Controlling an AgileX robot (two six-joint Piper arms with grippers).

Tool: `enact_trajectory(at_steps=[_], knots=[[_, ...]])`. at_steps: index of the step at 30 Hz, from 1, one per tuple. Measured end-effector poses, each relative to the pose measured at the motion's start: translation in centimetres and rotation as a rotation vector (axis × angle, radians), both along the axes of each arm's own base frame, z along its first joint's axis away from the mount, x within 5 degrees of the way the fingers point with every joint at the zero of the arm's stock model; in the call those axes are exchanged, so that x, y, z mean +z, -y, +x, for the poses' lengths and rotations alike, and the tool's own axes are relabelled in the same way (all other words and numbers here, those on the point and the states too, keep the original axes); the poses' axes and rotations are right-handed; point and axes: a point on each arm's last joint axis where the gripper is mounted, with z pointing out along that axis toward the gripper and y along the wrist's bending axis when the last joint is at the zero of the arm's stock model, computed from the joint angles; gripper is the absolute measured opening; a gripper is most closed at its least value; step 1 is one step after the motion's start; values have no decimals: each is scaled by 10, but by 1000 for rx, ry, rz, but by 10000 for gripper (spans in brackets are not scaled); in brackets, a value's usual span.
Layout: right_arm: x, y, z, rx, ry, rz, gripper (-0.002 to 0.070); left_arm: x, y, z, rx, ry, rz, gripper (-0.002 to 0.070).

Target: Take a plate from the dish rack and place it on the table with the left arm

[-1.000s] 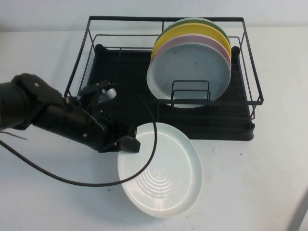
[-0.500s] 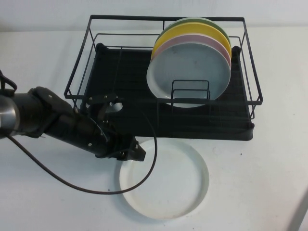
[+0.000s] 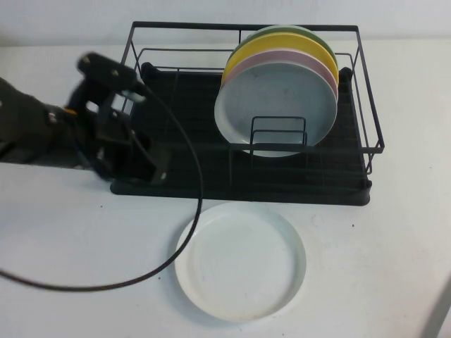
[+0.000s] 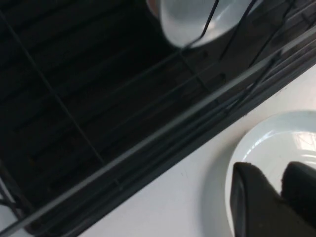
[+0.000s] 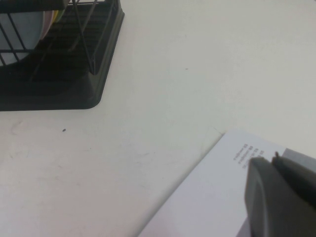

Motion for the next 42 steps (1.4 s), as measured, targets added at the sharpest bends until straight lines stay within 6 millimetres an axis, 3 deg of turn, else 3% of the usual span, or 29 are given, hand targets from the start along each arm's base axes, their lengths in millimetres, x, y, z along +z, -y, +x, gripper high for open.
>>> enact_trajectory(at_steps=[2,4,8,17,25,31,37,42], knots=[[0,0,0,0,0,0,-20,22,-7,-17,-17,82,20,65],[0,0,0,0,0,0,-20,34,-14,-37,-24,137,30,29],[0,0,0,0,0,0,-20,33,-29,-77,6,172,17,6],[0,0,0,0,0,0,-20,13,-47,-144,4,152,-15,0],[0,0,0,0,0,0,-20,9,-52,-172,-95,53,45,0],[0,0,0,0,0,0,-20,12,-66,-190,65,14,30,0],[0,0,0,0,0,0,-21,-10,-80,-201,184,201,12,0],[0,0,0,0,0,0,-20,-43,-94,-216,292,413,-44,-1]])
